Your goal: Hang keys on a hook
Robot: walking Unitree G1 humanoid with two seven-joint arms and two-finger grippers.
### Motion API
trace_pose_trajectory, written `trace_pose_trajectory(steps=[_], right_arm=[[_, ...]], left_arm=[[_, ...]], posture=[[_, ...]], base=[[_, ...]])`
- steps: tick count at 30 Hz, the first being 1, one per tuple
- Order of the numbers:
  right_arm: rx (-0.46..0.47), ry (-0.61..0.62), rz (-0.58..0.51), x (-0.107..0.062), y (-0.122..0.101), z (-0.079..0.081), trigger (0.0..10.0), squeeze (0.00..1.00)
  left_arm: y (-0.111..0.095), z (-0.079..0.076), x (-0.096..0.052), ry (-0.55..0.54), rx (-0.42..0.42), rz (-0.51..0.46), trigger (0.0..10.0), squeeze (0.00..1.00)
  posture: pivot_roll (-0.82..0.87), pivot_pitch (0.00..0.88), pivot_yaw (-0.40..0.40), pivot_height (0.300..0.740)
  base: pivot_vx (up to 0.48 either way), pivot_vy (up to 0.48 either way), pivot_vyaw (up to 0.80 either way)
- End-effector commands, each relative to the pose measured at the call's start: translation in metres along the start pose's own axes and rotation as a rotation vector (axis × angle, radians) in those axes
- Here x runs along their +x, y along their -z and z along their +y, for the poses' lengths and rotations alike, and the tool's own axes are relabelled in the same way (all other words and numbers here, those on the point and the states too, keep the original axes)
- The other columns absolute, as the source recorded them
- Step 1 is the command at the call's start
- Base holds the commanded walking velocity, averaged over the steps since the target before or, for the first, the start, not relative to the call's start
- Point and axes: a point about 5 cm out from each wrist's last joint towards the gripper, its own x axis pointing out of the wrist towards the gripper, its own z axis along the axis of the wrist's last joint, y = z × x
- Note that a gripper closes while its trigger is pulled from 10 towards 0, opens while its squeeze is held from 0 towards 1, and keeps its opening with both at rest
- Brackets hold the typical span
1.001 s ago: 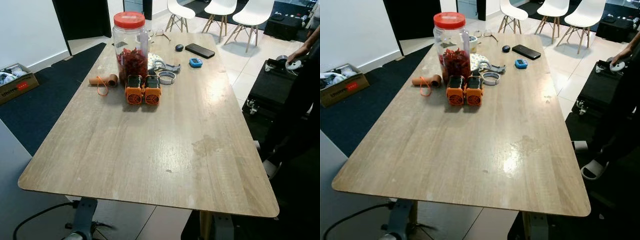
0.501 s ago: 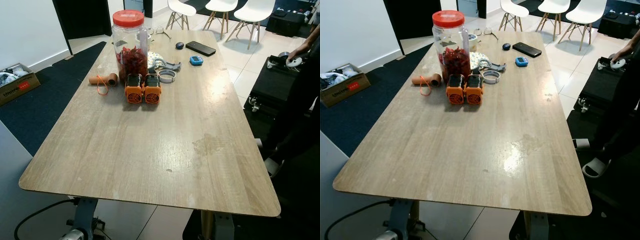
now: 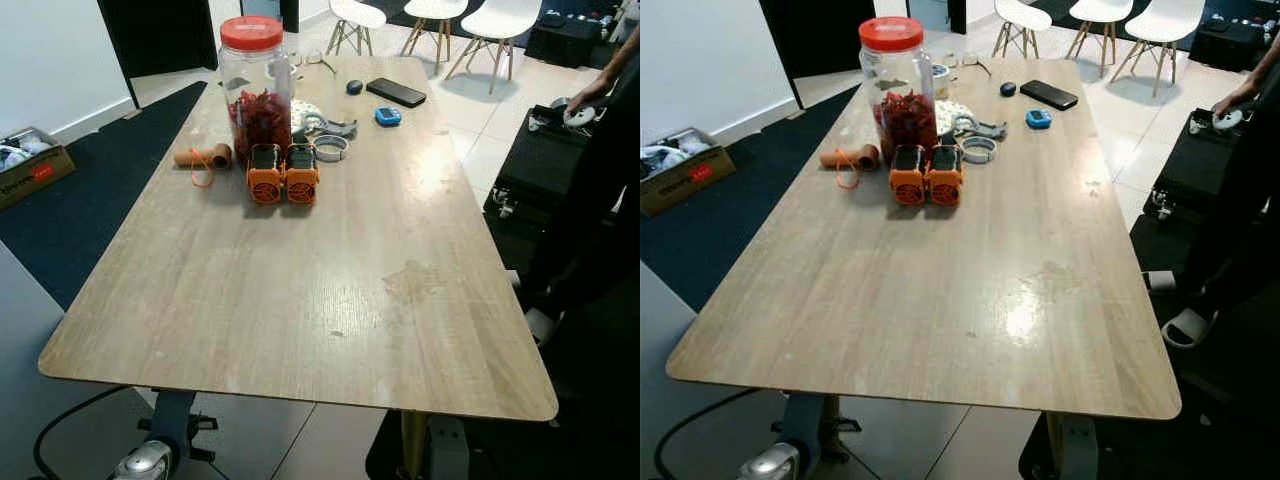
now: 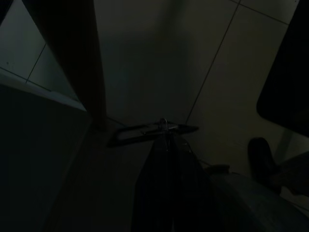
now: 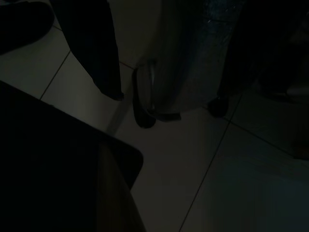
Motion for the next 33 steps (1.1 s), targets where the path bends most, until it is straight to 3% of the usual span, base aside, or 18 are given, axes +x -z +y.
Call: trace_pose_trajectory(steps=[1, 18, 25, 33], right_arm=[[0.007, 0.002, 0.012, -0.001, 0.004, -0.001, 10.0, 0.00], [-0.012, 0.000, 0.012, 0.000, 0.001, -0.001, 10.0, 0.00], [-0.011, 0.001, 0.013, 0.000, 0.001, 0.000, 10.0, 0.00], [-0.017, 0.001, 0.015, 0.000, 0.002, 0.000, 10.0, 0.00]], left_arm=[[-0.003, -0.004, 0.002, 0.009, 0.003, -0.019, 10.0, 0.00], [-0.002, -0.007, 0.002, 0.001, 0.007, -0.011, 10.0, 0.00], [0.000, -0.006, 0.002, -0.038, -0.075, -0.024, 10.0, 0.00], [-0.012, -0.002, 0.002, -0.013, -0.044, -0.078, 10.0, 0.00]], posture=[[0.09, 0.047, -0.015, 0.740], [0.09, 0.031, -0.019, 0.740], [0.08, 0.020, -0.012, 0.740], [0.09, 0.010, -0.025, 0.740]], base=[[0.000, 0.000, 0.00], [0.000, 0.000, 0.00], [0.000, 0.000, 0.00], [0.000, 0.000, 0.00]])
